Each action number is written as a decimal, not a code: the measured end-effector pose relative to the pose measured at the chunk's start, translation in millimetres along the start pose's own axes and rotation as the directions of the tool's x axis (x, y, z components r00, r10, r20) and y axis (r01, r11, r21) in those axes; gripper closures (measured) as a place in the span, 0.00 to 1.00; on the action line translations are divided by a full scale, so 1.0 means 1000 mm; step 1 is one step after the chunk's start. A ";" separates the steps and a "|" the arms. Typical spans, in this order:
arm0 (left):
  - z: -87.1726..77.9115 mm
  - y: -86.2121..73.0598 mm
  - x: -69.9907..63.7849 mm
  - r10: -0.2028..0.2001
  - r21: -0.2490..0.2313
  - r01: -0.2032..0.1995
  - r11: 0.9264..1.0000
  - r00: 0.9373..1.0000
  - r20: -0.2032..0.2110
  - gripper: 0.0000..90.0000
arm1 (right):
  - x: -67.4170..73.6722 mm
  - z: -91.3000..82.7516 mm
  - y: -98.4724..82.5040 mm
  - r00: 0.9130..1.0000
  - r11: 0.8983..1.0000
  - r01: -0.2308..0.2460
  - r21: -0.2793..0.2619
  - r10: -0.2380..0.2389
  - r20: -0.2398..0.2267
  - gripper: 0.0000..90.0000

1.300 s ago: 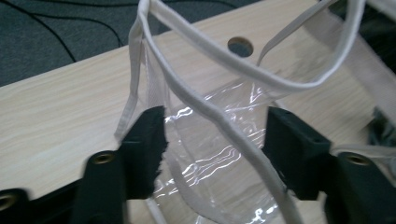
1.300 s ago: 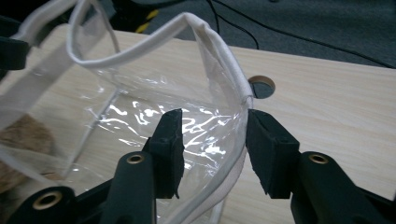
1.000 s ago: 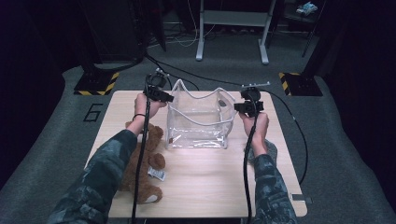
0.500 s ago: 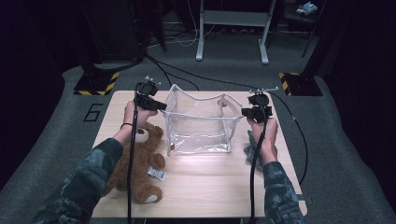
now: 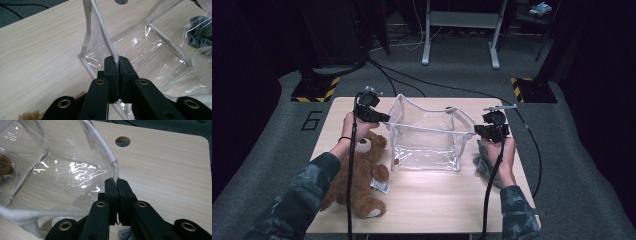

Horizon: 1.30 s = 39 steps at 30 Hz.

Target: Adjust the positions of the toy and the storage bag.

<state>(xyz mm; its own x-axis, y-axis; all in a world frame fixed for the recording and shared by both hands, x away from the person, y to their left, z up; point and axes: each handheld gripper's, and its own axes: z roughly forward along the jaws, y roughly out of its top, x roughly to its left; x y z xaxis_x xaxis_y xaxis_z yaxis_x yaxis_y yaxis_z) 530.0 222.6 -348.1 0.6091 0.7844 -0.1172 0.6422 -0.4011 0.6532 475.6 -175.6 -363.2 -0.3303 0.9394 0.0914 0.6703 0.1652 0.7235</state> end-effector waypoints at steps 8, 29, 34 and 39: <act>-0.001 0.001 0.000 -0.043 -0.030 0.042 0.999 0.999 -0.031 0.76 | 0.004 0.002 0.000 1.000 1.000 -0.003 -0.014 0.003 0.016 0.80; -0.052 -0.035 0.031 -0.188 -0.137 0.174 0.975 0.977 -0.098 0.07 | -0.006 -0.048 -0.048 1.000 0.990 -0.006 -0.143 0.004 -0.017 0.09; -0.050 -0.051 0.031 -0.182 -0.125 0.168 0.978 0.977 -0.111 0.00 | 0.002 -0.047 -0.073 0.999 0.992 0.011 -0.123 -0.015 -0.029 0.01; -0.051 -0.064 0.031 -0.178 -0.130 0.163 0.978 0.978 -0.112 0.00 | 0.017 -0.036 -0.103 0.998 0.995 0.036 -0.095 -0.041 -0.049 0.00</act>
<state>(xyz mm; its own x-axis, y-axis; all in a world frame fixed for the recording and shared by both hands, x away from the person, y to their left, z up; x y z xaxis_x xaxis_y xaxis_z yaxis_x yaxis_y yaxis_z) 483.6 296.6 -355.5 0.4291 0.8912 -0.1469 0.6671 -0.2030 0.7168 376.4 -187.5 -411.5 -0.3893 0.9162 0.0951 0.5916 0.1696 0.7882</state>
